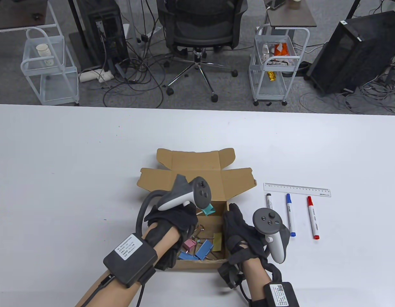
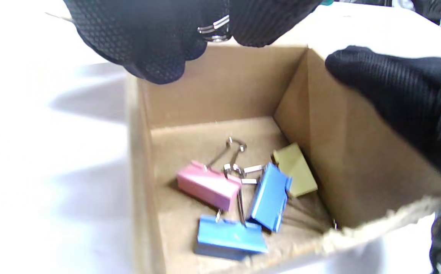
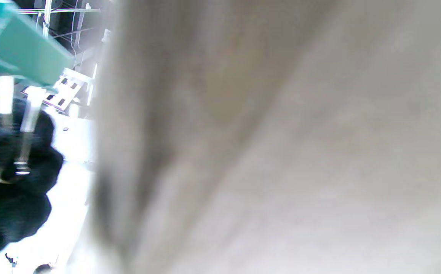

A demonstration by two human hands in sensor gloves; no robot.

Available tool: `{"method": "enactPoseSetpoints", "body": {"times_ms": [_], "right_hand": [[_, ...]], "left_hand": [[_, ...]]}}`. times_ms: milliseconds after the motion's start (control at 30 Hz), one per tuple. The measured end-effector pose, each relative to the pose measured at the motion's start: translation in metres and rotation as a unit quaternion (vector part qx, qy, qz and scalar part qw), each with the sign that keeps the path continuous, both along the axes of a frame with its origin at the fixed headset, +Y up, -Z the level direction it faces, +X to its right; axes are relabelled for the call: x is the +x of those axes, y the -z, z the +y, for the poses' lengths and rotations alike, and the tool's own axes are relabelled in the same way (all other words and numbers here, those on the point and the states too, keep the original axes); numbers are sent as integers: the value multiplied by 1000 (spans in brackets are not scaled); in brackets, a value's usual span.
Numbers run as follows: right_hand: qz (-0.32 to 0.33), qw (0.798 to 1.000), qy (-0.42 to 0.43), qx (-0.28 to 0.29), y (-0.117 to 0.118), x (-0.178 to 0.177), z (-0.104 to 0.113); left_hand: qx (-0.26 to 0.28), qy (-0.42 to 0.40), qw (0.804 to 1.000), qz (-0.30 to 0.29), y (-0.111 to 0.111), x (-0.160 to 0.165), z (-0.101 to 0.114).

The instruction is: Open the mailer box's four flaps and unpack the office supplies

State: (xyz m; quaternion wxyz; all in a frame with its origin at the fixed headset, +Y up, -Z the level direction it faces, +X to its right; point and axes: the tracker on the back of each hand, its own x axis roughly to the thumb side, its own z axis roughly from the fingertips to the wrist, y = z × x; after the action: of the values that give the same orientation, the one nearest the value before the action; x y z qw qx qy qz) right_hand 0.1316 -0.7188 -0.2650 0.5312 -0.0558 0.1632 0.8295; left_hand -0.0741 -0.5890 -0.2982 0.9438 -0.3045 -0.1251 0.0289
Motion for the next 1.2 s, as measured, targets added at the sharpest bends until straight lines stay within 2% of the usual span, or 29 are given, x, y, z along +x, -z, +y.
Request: {"method": "enactPoseSetpoints", "body": {"times_ms": [100,200,400,533,800,1200], "right_hand": [[-2,1000,0,0,0,0,0],[-1,1000,-1,0,0,0,0],[-2,1000,-7,1,0,0,0],[-3,1000,-10,1,0,0,0],[-1,1000,-16,0,1,0,1],[-4,1000,-16,2,0,0,1]], "left_hand": [[24,-16,999,28,8,-28,24],[42,-17,997,63,20,-58,37],[51,-15,990,132,47,-117,39],[37,-18,984,172,69,-150,25],[8,-9,971,237,117,-200,-23],[-40,17,958,283,166,-222,-84]]}}
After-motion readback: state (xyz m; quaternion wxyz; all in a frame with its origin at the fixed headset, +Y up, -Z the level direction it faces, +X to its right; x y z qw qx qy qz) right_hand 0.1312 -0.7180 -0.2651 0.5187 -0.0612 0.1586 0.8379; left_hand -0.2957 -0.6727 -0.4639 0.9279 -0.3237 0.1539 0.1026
